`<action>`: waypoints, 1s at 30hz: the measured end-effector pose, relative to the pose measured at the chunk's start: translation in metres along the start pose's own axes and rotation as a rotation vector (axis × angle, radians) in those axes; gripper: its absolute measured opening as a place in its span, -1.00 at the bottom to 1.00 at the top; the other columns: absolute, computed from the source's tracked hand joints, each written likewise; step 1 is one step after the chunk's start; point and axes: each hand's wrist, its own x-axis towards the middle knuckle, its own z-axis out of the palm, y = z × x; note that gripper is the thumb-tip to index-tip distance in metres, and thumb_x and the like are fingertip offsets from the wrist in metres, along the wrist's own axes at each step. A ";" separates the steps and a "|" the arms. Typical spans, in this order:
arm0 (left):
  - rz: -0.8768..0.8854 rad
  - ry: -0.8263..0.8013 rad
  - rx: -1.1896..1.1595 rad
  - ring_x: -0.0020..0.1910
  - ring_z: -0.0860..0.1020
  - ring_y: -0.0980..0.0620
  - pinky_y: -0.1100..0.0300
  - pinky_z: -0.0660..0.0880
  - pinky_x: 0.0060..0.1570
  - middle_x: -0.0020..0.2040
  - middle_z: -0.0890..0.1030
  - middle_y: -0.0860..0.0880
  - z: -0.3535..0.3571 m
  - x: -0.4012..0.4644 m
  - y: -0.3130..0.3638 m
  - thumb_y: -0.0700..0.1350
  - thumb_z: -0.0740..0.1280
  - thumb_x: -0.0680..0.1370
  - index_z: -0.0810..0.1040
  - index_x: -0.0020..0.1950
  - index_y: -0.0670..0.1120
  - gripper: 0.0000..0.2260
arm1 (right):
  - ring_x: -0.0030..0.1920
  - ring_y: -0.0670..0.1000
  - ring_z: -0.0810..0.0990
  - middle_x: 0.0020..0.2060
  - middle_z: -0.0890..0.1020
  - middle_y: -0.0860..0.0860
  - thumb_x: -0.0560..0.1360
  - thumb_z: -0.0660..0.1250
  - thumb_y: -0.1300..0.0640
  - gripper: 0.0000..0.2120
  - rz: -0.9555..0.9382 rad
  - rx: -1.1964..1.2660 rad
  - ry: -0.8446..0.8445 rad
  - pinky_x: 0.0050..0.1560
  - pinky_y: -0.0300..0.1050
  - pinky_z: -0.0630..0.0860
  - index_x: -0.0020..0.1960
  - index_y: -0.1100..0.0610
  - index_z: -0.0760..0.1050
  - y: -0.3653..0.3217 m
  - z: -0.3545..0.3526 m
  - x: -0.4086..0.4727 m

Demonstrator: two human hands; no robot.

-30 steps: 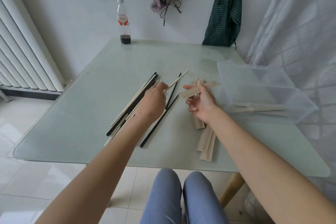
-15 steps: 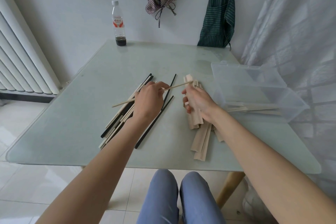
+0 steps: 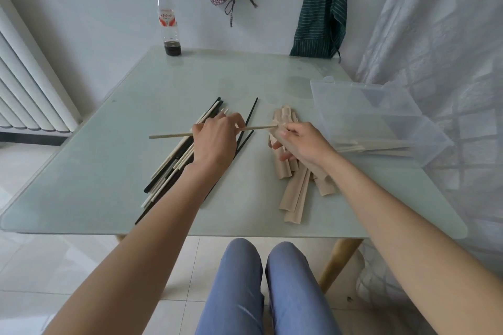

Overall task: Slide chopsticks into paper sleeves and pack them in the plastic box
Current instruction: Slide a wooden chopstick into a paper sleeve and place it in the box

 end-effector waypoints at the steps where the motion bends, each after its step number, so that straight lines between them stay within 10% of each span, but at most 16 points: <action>1: 0.007 -0.007 0.012 0.08 0.50 -0.09 0.07 0.23 0.10 0.04 0.56 -0.01 0.000 0.000 0.000 -0.19 0.20 0.61 0.54 0.11 0.05 -0.80 | -0.38 0.05 0.64 -0.19 0.66 0.00 0.60 0.13 0.11 -0.79 -0.010 -0.018 -0.008 -0.25 -0.19 0.55 -0.04 0.12 0.53 0.001 -0.001 0.000; 11: 0.128 -0.086 0.067 0.11 0.50 -0.09 -0.06 0.04 0.45 0.00 0.62 0.00 -0.008 0.009 -0.012 -0.16 0.23 0.60 0.59 0.05 0.05 -0.83 | -0.29 -0.16 0.58 -0.45 0.60 -0.25 0.60 0.16 0.23 -0.75 -0.134 -0.253 -0.249 -0.31 -0.52 0.34 -0.01 0.29 0.61 -0.006 -0.014 -0.006; 21: 0.164 -0.138 -0.100 0.03 0.56 -0.08 0.07 0.44 0.04 -0.05 0.66 -0.01 -0.007 0.002 -0.004 -0.10 0.33 0.54 0.61 0.04 -0.06 -0.88 | -0.24 -0.09 0.63 -0.28 0.65 -0.17 0.59 0.20 0.17 -0.76 -0.175 -0.245 -0.280 -0.20 -0.51 0.39 -0.08 0.19 0.63 -0.011 -0.008 -0.005; 30: 0.090 -0.041 -0.032 0.06 0.52 0.00 0.11 0.08 0.33 -0.10 0.64 0.01 -0.008 0.005 0.008 0.02 0.38 0.47 0.62 -0.08 -0.01 -0.87 | -0.34 -0.13 0.63 -0.26 0.65 -0.12 0.58 0.22 0.12 -0.76 -0.195 -0.223 -0.235 -0.26 -0.49 0.39 -0.20 -0.01 0.58 -0.022 0.001 -0.005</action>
